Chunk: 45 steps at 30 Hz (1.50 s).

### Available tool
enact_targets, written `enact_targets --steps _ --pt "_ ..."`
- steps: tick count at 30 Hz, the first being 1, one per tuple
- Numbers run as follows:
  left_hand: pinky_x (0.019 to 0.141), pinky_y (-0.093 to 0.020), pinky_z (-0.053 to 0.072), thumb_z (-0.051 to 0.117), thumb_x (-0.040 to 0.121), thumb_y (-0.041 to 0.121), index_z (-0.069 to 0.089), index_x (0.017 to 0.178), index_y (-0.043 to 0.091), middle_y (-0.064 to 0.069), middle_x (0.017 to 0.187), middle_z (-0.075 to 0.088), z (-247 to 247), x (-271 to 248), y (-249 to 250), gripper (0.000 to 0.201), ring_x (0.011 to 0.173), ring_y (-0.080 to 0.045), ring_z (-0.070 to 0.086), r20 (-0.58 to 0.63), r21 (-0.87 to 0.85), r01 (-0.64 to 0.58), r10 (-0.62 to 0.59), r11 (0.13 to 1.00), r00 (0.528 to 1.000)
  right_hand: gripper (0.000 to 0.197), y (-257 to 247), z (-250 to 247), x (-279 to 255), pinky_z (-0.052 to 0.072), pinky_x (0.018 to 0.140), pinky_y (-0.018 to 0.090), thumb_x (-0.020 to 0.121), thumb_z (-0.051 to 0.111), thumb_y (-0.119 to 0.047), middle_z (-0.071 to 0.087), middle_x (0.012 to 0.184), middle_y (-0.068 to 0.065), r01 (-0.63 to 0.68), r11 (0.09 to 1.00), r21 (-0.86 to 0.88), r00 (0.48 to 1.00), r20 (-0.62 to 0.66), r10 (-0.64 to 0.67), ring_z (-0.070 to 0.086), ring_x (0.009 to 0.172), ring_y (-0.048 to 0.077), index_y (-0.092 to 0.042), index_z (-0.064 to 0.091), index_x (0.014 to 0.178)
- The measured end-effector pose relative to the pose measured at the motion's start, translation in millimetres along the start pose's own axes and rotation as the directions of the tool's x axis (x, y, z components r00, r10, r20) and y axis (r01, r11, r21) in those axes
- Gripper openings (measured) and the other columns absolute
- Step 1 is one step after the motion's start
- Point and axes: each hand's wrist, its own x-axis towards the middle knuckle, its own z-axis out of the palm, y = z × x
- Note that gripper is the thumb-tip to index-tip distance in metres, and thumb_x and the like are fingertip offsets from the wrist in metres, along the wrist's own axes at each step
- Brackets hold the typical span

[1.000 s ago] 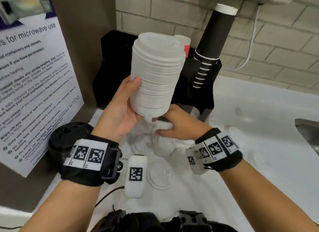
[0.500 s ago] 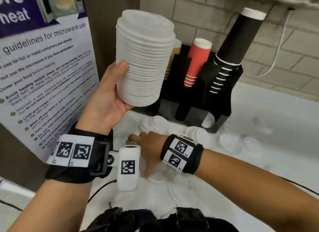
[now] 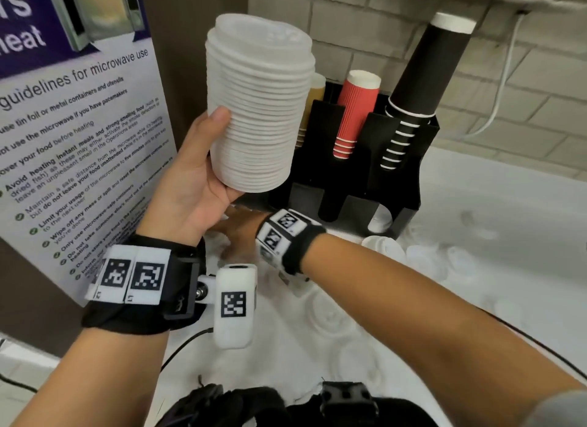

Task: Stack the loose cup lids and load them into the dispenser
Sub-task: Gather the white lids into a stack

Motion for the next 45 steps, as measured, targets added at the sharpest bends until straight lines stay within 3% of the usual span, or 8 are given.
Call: enact_targets --steps 7,13,19,24,31,36,40,45 --pt "0.083 -0.04 0.057 0.085 0.064 0.037 0.068 0.116 0.02 -0.003 0.124 0.068 -4.3 3.8 -4.4 0.058 0.119 -0.025 0.062 0.014 -0.013 0.034 -0.034 0.999 0.999 0.068 0.7 26.2 56.1 0.043 0.093 0.047 0.069 0.066 -0.048 0.057 0.122 0.017 0.077 0.994 -0.077 0.995 -0.063 -0.082 0.054 0.109 0.039 -0.021 0.054 0.131" --pt "0.086 -0.042 0.056 0.085 0.064 0.039 0.053 0.134 0.018 -0.005 0.131 0.064 -3.6 6.0 -9.1 0.08 0.124 -0.026 0.059 0.001 0.011 0.035 -0.035 0.999 0.999 0.077 41.3 15.9 25.7 0.032 0.089 0.053 0.062 0.062 -0.05 0.037 0.142 0.016 -0.06 0.963 -0.264 0.995 0.06 0.078 0.035 0.128 0.041 -0.036 0.036 0.133" --pt "0.086 -0.041 0.056 0.079 0.071 0.039 0.051 0.136 0.018 -0.005 0.133 0.063 -3.7 8.3 -10.3 0.073 0.125 -0.026 0.058 0.004 -0.02 0.024 -0.024 1.0 1.0 0.045 59.8 -24.5 -58.0 0.044 0.092 0.037 0.085 0.065 -0.023 0.048 0.129 0.009 -0.029 0.991 0.13 0.999 -0.031 0.034 0.045 0.119 0.028 -0.021 0.055 0.129" --pt "0.09 -0.042 0.055 0.062 0.086 0.035 0.05 0.136 0.018 -0.006 0.134 0.062 8.2 9.0 -20.2 0.054 0.126 -0.026 0.057 0.012 0.001 0.01 -0.01 1.0 1.0 0.055 48.2 -32.5 -115.7 0.043 0.102 0.029 0.089 0.043 0.02 0.052 0.134 0.01 0.327 0.243 0.913 0.907 -0.375 0.189 0.051 0.123 0.018 -0.003 0.039 0.138" --pt "0.092 -0.043 0.055 0.061 0.086 0.046 0.044 0.142 0.02 -0.003 0.135 0.061 14.1 3.2 -40.5 0.064 0.121 -0.022 0.061 -0.048 0.205 0.044 -0.035 0.978 0.998 0.072 26.8 -17.2 -130.9 0.034 0.113 0.046 0.079 0.027 0.021 0.034 0.149 0.027 0.585 -0.441 0.681 0.809 -0.531 0.253 0.038 0.136 0.037 0.001 0.025 0.148" --pt "0.078 -0.032 0.058 0.075 0.064 0.057 0.046 0.132 0.043 0.0 0.137 0.049 8.2 0.1 -44.0 0.075 0.115 -0.008 0.061 -0.108 0.579 0.016 0.057 0.815 0.993 0.066 28.9 -2.9 -137.6 0.041 0.105 0.05 0.084 0.042 0.004 0.047 0.143 0.018 0.575 -0.56 0.597 0.816 -0.472 0.334 0.047 0.13 0.037 -0.012 0.033 0.147" --pt "0.109 -0.038 0.035 0.076 0.07 0.044 0.019 0.136 0.064 0.017 0.143 0.017 7.9 -3.2 -35.8 0.089 0.136 -0.012 0.033 0.1 0.805 -0.22 0.24 0.551 0.966 0.073 33.2 8.0 -140.1 0.045 0.102 0.052 0.079 0.041 0.009 0.051 0.14 0.015 0.559 -0.591 0.582 0.829 -0.404 0.387 0.054 0.122 0.033 -0.014 0.034 0.147" --pt "0.121 -0.023 0.012 0.068 0.079 0.016 0.039 0.138 0.042 -0.001 0.158 0.012 26.5 -5.7 -23.2 0.07 0.15 -0.018 0.006 0.439 0.831 -0.502 0.273 0.238 0.856 0.07 28.8 12.3 -131.4 0.044 0.101 0.054 0.081 0.031 0.013 0.042 0.146 0.021 0.527 -0.617 0.585 0.85 -0.351 0.393 0.047 0.128 0.041 -0.013 0.035 0.146"
